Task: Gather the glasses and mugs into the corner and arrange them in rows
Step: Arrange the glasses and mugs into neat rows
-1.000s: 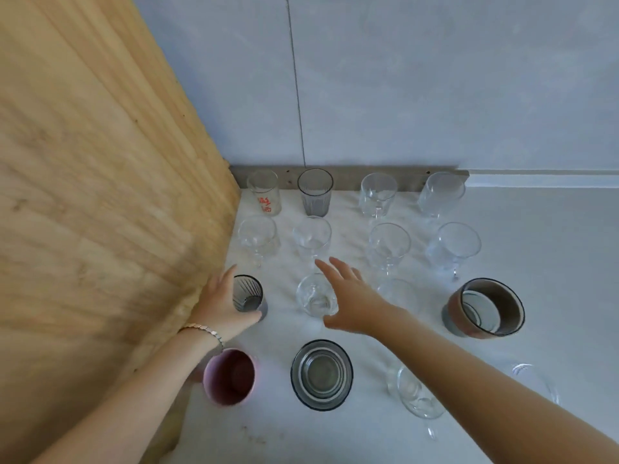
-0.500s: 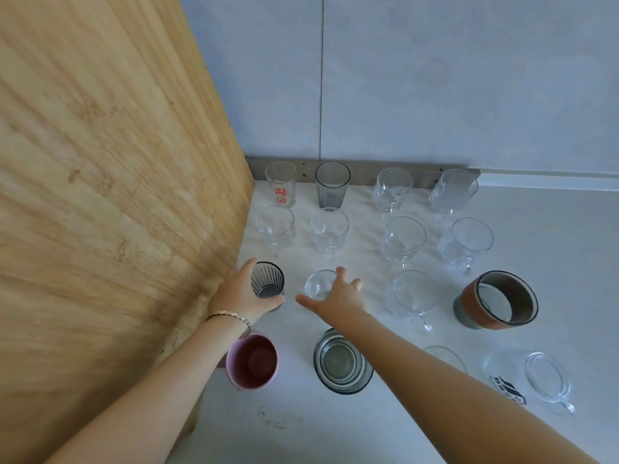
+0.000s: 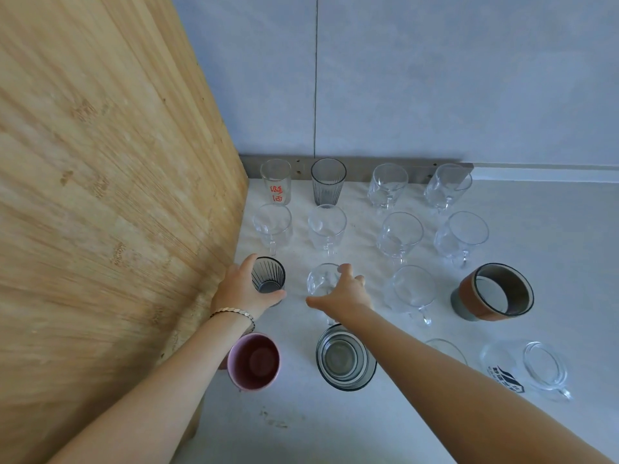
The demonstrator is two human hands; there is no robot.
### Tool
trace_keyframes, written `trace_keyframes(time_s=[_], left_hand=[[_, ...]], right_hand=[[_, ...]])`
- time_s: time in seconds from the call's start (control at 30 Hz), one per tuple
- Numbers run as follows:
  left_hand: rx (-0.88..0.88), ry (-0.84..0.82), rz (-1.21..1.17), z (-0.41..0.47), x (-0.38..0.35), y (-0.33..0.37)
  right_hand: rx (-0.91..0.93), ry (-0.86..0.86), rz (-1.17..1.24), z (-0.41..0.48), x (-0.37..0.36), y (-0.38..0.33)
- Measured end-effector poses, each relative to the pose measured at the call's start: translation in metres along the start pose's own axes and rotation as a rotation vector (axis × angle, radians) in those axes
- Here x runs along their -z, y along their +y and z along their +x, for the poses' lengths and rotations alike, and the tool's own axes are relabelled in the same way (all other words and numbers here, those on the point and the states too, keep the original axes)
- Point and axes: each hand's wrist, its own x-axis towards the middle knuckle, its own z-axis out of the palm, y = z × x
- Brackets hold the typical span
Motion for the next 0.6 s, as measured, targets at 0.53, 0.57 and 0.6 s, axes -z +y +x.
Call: trace_keyframes(time_s=[0.53,0.57,0.6], left_hand=[[-0.406,0.171,0.222,-0.057,-0.045,0.108],[-0.465,0.097,0.248,-0.061,-0.053,0.125],[-0.493,0.019,0.27,-0.064,-0.063,0.141]], right_hand=[[0.279,0.338,0.001,-0.026,0.117,0.089],[0.244,0.393,-0.011,-0.026,0.134,0.103],[0.189,0.42,-0.027,-0.024,0.149,0.117]])
